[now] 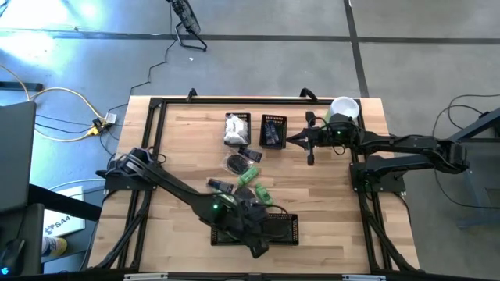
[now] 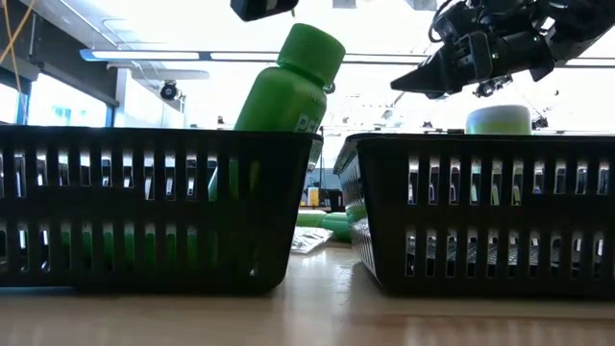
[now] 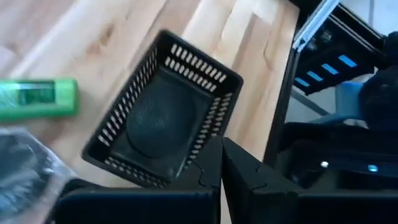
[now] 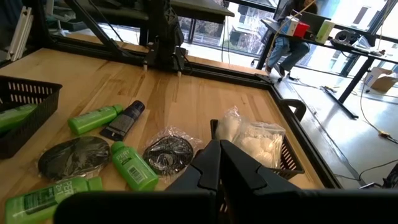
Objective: Pick & Place Travel size toiletries
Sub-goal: Put the green shampoo into the bottom left black bin
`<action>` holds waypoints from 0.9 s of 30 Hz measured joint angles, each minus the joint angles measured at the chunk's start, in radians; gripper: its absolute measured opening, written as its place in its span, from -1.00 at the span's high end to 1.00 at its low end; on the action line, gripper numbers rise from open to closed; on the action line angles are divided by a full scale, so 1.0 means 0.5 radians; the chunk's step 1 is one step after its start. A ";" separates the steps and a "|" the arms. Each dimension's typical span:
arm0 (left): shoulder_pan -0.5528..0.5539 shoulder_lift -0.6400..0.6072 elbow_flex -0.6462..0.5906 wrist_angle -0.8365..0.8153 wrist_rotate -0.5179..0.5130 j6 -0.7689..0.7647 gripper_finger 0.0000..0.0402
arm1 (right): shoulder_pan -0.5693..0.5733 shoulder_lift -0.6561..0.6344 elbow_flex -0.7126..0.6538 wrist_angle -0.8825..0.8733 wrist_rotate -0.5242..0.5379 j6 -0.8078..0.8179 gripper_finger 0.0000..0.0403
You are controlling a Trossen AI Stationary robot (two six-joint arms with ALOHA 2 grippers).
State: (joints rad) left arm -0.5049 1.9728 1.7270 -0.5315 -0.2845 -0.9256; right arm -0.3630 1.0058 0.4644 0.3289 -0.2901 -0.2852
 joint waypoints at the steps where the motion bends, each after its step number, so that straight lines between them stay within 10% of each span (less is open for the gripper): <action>1: 0.001 0.012 0.001 0.000 0.033 -0.041 1.00 | 0.000 0.000 0.000 -0.004 0.000 0.000 0.98; 27: 0.002 0.137 0.000 -0.222 0.595 -0.514 1.00 | 0.001 0.000 0.000 0.009 -0.001 0.000 0.98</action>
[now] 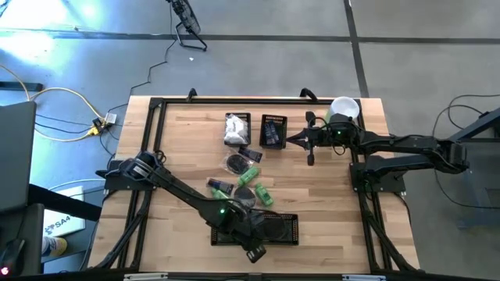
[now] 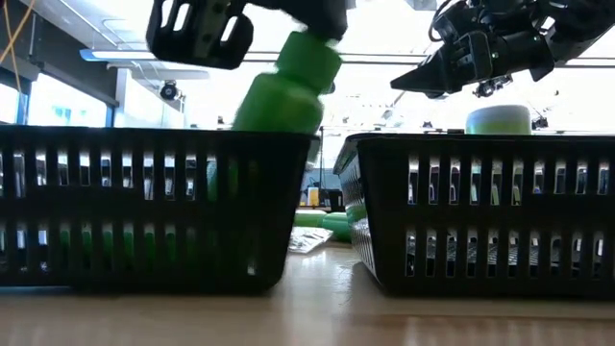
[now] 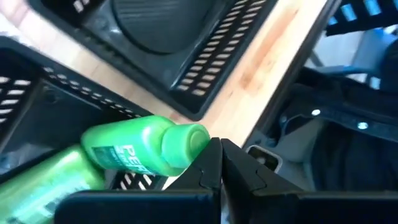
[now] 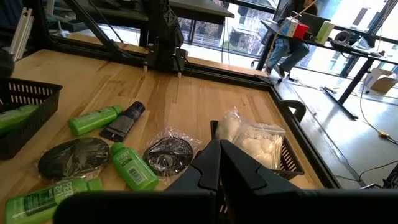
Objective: Pick & Place Travel size toiletries
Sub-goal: Put the green shampoo into the bottom left black bin
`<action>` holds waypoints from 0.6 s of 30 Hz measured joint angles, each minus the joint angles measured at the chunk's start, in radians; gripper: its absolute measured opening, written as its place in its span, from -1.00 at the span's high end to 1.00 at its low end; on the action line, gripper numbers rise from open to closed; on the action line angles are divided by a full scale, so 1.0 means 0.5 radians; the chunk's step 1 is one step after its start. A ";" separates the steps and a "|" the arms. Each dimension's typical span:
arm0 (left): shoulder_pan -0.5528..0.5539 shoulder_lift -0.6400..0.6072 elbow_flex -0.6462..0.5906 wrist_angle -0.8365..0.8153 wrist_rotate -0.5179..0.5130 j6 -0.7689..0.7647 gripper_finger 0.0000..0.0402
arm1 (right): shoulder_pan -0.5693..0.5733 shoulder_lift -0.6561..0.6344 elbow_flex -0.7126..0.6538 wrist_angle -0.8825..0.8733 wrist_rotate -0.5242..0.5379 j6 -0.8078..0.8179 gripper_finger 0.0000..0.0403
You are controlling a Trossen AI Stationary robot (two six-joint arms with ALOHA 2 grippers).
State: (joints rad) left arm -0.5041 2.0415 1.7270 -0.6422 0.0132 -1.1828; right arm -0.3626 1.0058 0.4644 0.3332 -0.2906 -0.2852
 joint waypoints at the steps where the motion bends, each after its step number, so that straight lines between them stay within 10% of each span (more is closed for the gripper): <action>1: 0.000 0.000 -0.001 -0.019 -0.004 -0.001 1.00 | -0.001 0.000 0.000 0.000 0.000 0.000 0.98; 18: 0.000 -0.001 0.186 -0.271 -0.388 0.180 1.00 | -0.001 0.000 0.000 -0.001 -0.001 0.001 0.98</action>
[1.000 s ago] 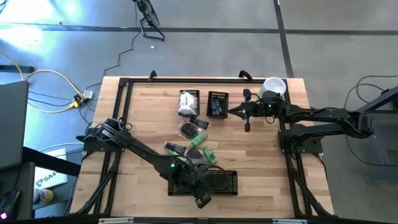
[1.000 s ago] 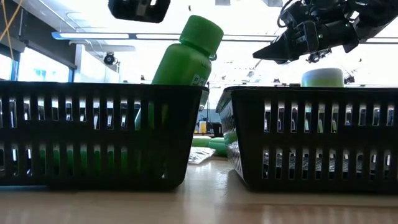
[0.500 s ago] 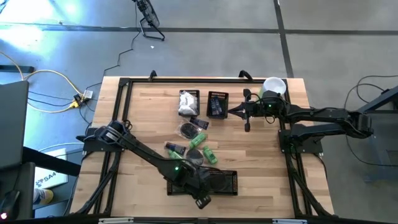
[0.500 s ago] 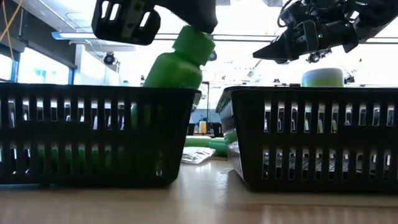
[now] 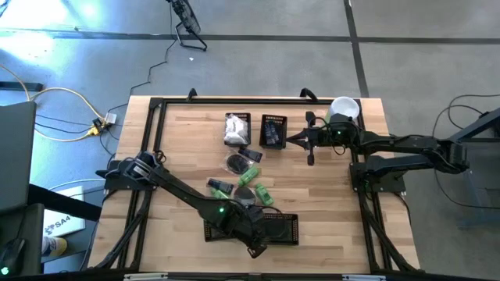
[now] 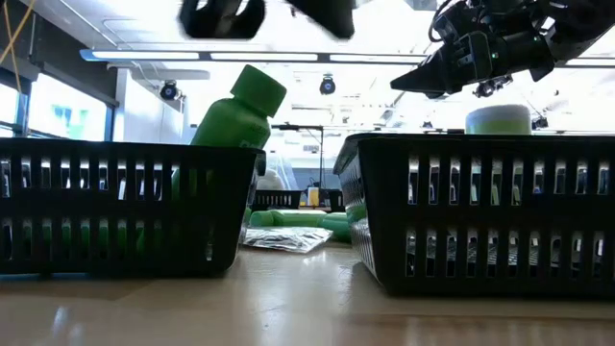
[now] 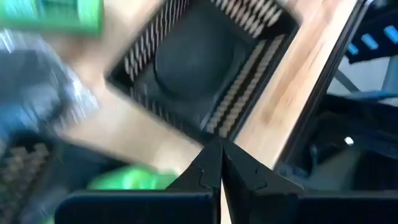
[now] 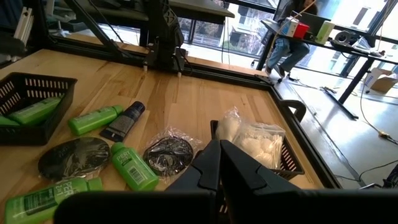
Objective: Pick & Place Travel size toiletries
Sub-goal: Put the green shampoo into the bottom left black bin
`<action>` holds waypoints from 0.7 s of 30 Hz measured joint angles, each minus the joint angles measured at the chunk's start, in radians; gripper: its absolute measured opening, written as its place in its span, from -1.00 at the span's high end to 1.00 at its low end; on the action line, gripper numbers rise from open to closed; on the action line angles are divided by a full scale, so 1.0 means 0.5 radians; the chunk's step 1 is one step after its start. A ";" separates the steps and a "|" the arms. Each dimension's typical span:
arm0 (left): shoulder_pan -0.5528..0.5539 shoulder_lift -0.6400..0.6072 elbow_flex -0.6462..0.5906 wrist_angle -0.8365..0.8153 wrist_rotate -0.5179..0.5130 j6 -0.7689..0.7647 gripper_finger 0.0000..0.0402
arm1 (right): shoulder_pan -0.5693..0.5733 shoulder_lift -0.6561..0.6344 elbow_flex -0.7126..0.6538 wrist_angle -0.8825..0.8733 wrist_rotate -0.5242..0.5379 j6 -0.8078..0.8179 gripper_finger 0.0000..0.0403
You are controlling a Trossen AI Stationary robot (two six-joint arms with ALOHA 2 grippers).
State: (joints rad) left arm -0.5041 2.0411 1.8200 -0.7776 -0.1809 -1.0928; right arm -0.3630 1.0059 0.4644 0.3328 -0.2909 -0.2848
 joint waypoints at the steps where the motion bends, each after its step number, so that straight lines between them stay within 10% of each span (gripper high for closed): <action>1: 0.000 0.000 0.038 -0.016 -0.066 0.058 1.00 | 0.000 0.000 0.000 -0.001 0.000 0.000 0.98; 21: 0.015 -0.002 0.301 -0.712 0.073 0.103 1.00 | 0.000 0.001 0.000 -0.002 0.000 0.000 0.99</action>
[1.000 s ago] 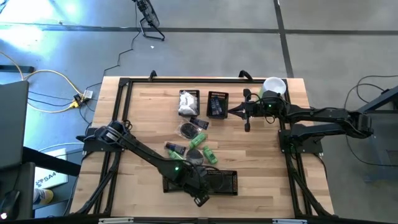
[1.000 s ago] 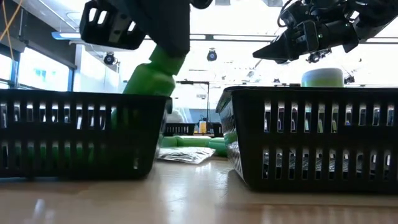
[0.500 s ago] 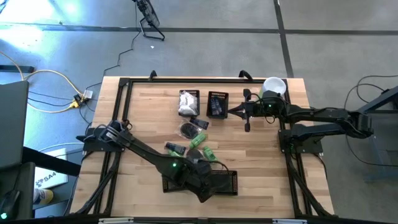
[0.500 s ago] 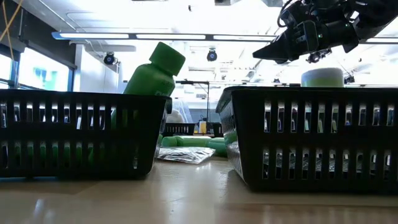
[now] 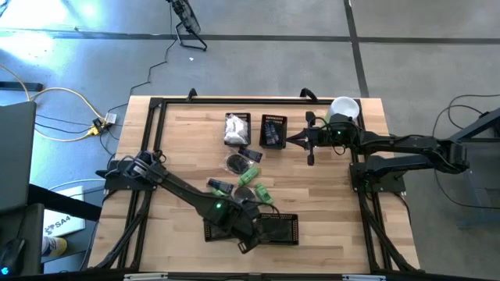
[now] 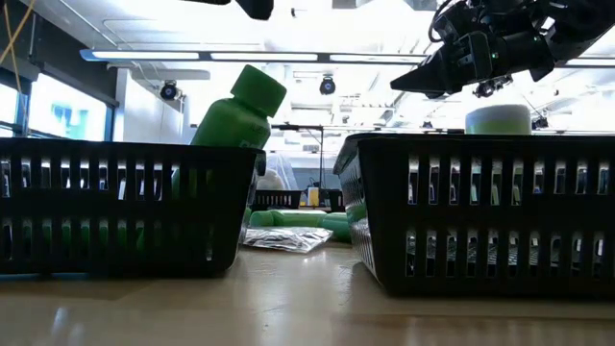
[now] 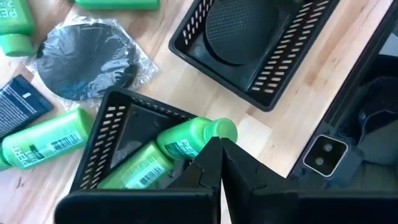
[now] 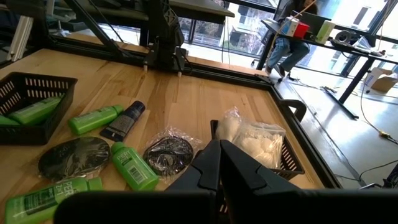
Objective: Pick & Place Travel size toiletries
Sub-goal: Put the green shampoo into the bottom left black bin
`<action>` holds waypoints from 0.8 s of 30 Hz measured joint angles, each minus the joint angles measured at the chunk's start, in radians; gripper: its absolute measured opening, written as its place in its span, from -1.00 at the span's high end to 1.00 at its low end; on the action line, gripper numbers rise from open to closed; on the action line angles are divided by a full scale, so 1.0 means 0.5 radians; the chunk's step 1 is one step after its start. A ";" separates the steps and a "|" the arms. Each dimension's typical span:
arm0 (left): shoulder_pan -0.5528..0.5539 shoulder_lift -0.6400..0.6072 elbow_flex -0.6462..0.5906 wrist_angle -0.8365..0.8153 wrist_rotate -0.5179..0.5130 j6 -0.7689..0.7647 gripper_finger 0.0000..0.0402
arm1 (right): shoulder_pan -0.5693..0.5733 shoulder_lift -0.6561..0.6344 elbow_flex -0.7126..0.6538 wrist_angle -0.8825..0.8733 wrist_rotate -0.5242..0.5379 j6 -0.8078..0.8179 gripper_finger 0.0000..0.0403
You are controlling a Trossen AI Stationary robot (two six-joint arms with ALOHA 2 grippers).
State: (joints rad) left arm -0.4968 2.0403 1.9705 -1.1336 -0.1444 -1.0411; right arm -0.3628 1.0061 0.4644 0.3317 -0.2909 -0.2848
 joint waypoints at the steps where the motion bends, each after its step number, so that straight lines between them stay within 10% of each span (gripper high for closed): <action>1: 0.001 0.000 0.000 -0.001 -0.002 0.025 1.00 | 0.000 0.000 0.000 0.000 0.000 0.000 0.99; 8: 0.011 0.000 -0.031 -0.073 -0.003 0.152 0.82 | 0.000 -0.001 0.000 0.000 -0.001 0.000 0.99; 24: 0.012 0.006 -0.032 0.050 -0.010 0.085 -0.33 | 0.000 0.000 0.000 -0.001 -0.001 0.001 0.99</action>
State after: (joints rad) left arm -0.4911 2.0433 1.9543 -1.1084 -0.1495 -0.9983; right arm -0.3629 1.0061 0.4644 0.3314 -0.2913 -0.2844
